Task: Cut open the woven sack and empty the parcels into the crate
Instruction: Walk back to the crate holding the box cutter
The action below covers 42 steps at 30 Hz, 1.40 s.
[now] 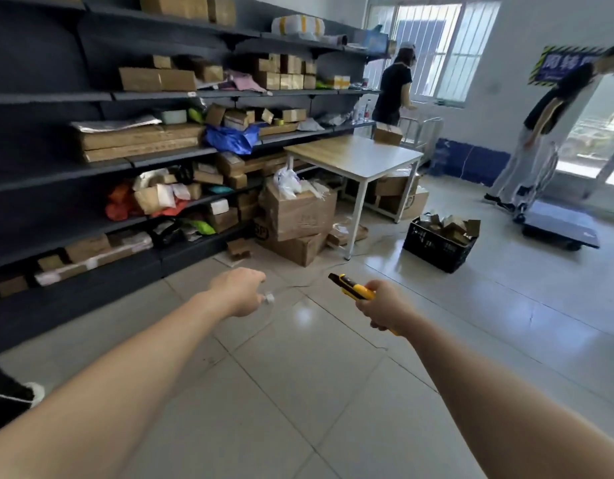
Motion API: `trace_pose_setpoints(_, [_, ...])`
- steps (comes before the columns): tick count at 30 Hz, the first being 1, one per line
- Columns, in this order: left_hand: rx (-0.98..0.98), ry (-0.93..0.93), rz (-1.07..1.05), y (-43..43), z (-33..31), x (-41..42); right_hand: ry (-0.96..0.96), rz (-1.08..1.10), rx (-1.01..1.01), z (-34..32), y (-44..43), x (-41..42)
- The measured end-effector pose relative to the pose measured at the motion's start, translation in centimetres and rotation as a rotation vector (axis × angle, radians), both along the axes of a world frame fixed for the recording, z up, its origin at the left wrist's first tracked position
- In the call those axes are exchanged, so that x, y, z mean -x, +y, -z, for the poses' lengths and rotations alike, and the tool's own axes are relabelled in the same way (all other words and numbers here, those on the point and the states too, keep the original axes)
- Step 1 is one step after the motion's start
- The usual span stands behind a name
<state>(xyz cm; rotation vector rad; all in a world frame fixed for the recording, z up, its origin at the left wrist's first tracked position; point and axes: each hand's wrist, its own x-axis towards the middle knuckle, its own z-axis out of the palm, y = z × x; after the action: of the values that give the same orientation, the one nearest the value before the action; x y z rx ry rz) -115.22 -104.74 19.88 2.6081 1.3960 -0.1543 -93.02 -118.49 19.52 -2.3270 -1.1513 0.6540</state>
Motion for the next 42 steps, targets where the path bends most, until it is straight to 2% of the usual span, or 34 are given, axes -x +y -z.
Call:
trace_pose_setpoints(17, [-0.056,0.046,0.274,17.4,-1.5,-20.9,0.113,0.291,-0.001,-0.9,11.6,-16.3])
trace_pose_setpoints(32, [-0.042,-0.037,0.326,28.2,-1.7,-46.2,0.065,0.326,0.007,-0.8,21.9,-40.6])
trace_pose_setpoints(42, [-0.055,-0.018,0.354,37.7,-1.1,-60.3,0.05,0.356,-0.006,-0.2,30.7,-54.3])
